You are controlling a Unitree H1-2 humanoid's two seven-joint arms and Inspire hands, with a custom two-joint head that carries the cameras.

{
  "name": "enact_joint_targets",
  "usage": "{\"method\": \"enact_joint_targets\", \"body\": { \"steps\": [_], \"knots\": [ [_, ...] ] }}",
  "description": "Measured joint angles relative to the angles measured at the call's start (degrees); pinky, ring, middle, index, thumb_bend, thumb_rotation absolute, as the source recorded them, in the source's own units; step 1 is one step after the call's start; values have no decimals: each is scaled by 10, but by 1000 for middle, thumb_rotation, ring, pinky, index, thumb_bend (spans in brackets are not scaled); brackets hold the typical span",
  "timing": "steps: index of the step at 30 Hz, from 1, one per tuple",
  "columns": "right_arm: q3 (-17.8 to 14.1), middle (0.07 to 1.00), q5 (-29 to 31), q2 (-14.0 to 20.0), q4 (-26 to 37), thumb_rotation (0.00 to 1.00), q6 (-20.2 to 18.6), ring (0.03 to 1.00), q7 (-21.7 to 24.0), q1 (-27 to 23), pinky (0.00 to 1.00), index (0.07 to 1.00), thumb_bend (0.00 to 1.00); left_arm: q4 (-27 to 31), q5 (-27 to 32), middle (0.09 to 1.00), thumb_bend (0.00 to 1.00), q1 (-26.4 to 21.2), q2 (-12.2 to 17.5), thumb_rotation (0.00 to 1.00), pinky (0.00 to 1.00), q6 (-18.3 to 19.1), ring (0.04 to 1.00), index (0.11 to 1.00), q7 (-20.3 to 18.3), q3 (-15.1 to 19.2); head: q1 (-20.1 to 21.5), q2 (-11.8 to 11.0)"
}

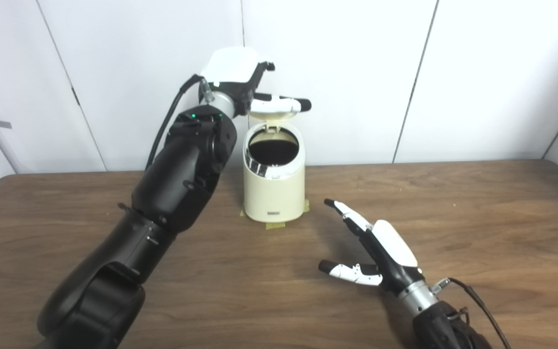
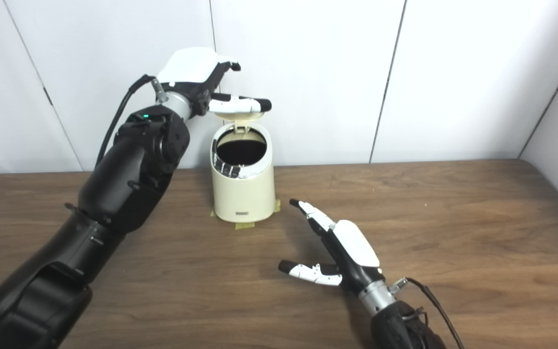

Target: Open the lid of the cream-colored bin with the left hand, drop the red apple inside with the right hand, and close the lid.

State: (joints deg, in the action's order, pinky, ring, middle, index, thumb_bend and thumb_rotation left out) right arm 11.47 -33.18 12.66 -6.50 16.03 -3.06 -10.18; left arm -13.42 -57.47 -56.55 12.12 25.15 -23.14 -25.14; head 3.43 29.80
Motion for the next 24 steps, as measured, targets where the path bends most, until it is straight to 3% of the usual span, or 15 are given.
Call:
{"method": "enact_joint_targets", "body": {
  "steps": [9,24],
  "knots": [
    [4,946,0,-4,23,757,-21,934,9,14,840,936,562,-1,-3,903,1000,37,-9,955,1000,9,1000,869,5,-14,4,3],
    [6,941,1,-4,25,748,-28,931,15,15,841,932,566,2,-5,886,1000,53,-11,949,1000,10,1000,876,24,-15,3,10]
  ]
}}
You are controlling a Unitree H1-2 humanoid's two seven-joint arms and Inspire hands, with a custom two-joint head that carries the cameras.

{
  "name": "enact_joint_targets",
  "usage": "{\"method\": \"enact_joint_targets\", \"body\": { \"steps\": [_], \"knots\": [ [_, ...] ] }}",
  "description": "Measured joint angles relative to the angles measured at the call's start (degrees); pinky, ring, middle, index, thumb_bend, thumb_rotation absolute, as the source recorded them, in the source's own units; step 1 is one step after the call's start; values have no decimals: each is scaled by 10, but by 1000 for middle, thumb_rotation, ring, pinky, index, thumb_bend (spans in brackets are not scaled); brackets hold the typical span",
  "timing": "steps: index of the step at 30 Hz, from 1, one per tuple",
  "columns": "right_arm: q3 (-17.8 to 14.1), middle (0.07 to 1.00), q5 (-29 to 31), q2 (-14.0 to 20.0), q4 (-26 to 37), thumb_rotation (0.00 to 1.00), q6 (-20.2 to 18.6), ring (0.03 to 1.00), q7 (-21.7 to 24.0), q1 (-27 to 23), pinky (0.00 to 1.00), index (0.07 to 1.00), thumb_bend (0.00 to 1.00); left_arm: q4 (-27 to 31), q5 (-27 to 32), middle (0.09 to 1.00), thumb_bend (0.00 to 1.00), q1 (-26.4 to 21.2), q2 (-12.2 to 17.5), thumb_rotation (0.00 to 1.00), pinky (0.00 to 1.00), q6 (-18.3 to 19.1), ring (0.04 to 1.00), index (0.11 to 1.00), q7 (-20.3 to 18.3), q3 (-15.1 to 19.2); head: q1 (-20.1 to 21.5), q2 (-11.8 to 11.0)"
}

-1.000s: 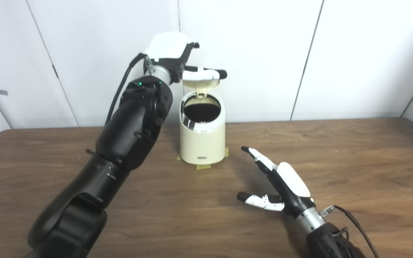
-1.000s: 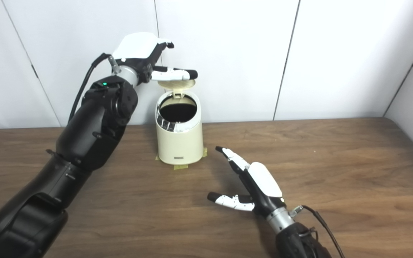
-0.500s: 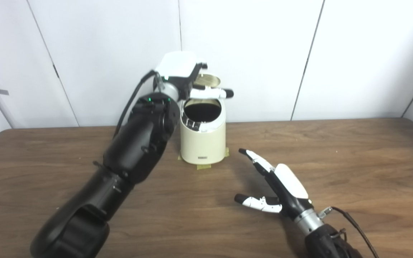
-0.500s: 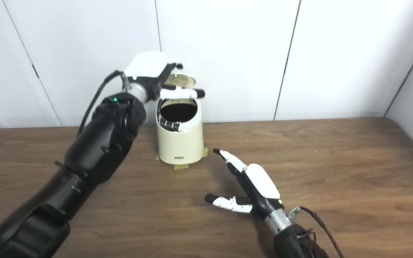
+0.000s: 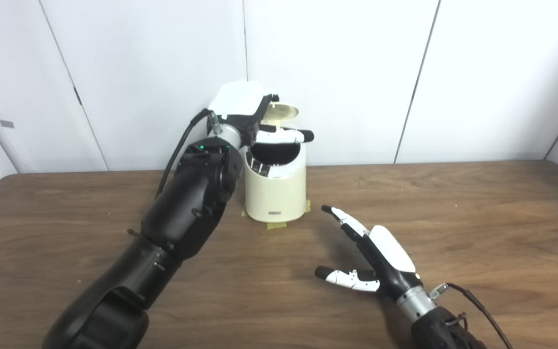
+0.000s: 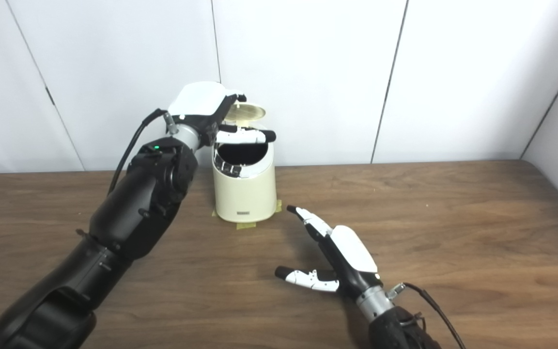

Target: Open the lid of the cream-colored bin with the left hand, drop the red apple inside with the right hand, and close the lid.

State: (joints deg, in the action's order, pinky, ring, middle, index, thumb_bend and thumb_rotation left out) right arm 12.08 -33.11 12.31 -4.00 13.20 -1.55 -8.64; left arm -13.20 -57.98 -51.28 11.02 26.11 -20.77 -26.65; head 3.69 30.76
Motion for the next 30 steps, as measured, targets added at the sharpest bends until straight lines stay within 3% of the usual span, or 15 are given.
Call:
{"method": "enact_joint_targets", "body": {
  "steps": [15,30],
  "knots": [
    [-2,950,1,-1,11,782,-19,934,8,6,842,937,584,86,-25,872,1000,80,11,972,1000,0,953,869,-32,-21,2,6],
    [-3,953,17,-5,26,786,-42,941,16,11,858,938,583,59,-96,896,974,104,5,890,1000,-14,940,865,3,-44,9,11]
  ]
}}
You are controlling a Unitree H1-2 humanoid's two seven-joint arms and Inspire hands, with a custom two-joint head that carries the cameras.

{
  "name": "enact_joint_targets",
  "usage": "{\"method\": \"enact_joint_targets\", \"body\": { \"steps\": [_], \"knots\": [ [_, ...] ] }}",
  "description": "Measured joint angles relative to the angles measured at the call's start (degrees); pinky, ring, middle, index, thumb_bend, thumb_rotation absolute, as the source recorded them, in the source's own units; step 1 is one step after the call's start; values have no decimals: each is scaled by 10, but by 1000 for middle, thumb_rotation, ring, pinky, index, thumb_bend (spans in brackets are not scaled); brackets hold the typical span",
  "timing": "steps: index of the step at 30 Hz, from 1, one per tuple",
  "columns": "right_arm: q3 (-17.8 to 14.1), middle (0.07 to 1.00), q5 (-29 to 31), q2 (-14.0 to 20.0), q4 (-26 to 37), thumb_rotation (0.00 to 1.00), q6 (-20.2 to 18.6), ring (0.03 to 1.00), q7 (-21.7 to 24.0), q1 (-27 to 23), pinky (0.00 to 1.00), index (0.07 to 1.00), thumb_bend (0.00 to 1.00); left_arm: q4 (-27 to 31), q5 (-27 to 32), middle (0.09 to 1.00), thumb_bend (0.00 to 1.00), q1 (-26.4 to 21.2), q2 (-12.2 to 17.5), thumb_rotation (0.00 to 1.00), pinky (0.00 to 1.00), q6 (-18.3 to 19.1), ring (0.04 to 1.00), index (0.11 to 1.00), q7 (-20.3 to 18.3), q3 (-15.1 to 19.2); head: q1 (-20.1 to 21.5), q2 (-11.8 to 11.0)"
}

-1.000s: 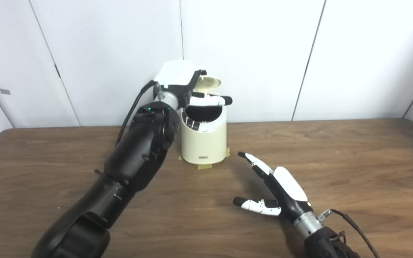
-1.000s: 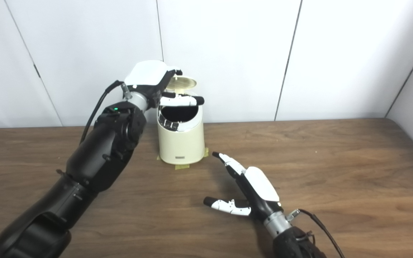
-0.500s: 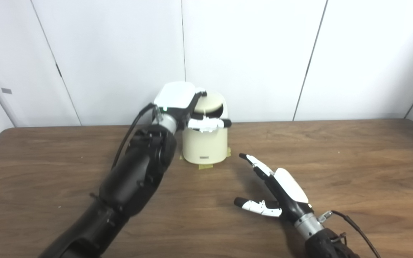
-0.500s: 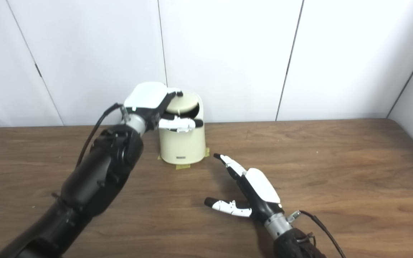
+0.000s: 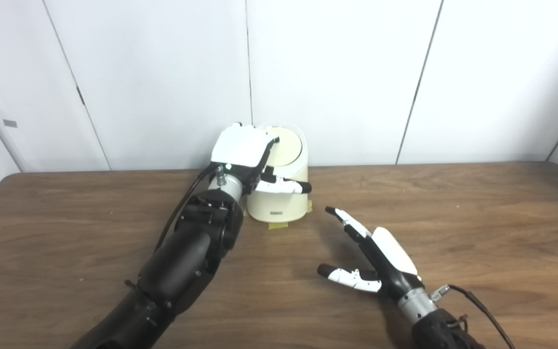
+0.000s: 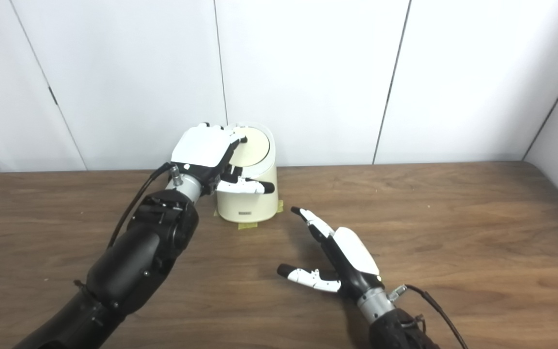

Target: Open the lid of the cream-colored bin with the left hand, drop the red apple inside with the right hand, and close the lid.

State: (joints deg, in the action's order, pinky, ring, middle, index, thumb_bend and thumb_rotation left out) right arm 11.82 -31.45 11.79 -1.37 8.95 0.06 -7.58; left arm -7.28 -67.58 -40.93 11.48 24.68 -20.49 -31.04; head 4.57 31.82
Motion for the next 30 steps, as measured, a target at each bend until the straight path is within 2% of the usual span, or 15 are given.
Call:
{"method": "enact_joint_targets", "body": {
  "steps": [6,13,20,30],
  "knots": [
    [0,954,7,-3,15,791,-14,942,10,3,855,937,589,-38,-12,879,1000,0,-3,900,1000,-19,934,867,46,-5,0,4],
    [0,956,8,-3,13,810,-14,942,10,3,862,943,593,-63,-87,848,1000,-3,9,888,1000,-34,922,836,86,-49,0,4],
    [0,953,9,-3,13,815,-16,938,14,3,854,938,590,-72,-137,821,988,-3,13,898,1000,-36,914,811,94,-76,0,6],
    [-1,959,11,-3,13,814,-16,946,15,3,871,941,593,-61,-151,802,960,14,20,902,1000,-47,893,799,117,-78,-3,7]
  ]
}}
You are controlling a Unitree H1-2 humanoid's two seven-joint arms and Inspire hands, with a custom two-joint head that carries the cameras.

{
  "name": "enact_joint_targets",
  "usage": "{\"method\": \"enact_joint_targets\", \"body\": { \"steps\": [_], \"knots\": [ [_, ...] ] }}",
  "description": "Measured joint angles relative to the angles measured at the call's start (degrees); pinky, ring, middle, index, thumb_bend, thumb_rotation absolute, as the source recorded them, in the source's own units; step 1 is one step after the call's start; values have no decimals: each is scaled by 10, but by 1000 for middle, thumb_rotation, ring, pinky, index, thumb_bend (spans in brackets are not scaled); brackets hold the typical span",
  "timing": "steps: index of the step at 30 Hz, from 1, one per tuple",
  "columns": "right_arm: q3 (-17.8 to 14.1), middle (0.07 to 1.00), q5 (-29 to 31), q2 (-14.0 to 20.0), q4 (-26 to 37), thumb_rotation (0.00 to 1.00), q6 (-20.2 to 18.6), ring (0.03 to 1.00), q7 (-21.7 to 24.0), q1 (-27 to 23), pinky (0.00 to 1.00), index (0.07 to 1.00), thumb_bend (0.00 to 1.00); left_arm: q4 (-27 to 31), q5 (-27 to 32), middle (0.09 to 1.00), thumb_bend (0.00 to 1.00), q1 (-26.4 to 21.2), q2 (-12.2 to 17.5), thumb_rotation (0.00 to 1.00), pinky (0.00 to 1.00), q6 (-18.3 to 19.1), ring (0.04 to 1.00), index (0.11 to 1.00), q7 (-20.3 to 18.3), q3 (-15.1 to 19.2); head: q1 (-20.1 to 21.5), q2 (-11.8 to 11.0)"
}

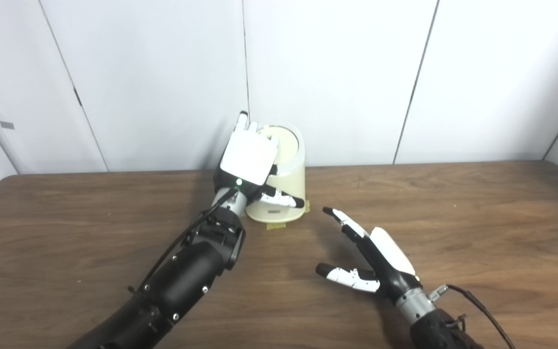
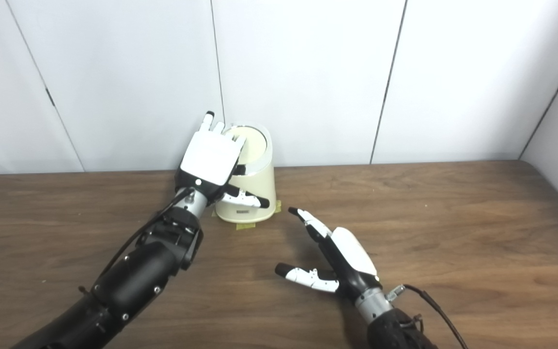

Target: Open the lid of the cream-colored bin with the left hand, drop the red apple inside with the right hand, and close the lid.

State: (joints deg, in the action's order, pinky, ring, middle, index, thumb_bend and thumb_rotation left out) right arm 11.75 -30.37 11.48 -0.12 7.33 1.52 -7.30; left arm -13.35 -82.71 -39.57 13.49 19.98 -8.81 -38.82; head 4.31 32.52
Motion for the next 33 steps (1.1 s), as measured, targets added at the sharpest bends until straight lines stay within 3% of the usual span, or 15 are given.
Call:
{"method": "enact_joint_targets", "body": {
  "steps": [6,12,17,20,25,33],
  "knots": [
    [0,957,3,0,-1,816,0,945,0,0,869,942,593,13,7,779,948,10,0,928,1000,-6,870,779,0,10,1,-2],
    [0,958,3,0,-1,807,0,944,0,-1,864,942,587,13,20,786,908,14,-2,892,1000,-13,861,785,19,23,1,-2],
    [0,958,1,0,-3,805,0,943,0,-1,860,943,582,8,59,810,816,35,-4,839,1000,-36,884,809,86,50,0,-2],
    [-1,961,0,0,-4,803,0,944,0,-1,858,946,583,3,85,873,748,46,-13,831,1000,-50,932,862,118,68,-1,-3],
    [-1,962,-2,0,-5,801,0,943,0,-2,853,949,586,2,120,924,672,47,-24,898,1000,-51,994,920,118,92,-1,-4],
    [-1,967,-4,0,-8,803,0,946,0,-3,859,954,585,24,169,937,635,23,-38,913,1000,-51,996,933,115,146,1,-8]
  ]
}}
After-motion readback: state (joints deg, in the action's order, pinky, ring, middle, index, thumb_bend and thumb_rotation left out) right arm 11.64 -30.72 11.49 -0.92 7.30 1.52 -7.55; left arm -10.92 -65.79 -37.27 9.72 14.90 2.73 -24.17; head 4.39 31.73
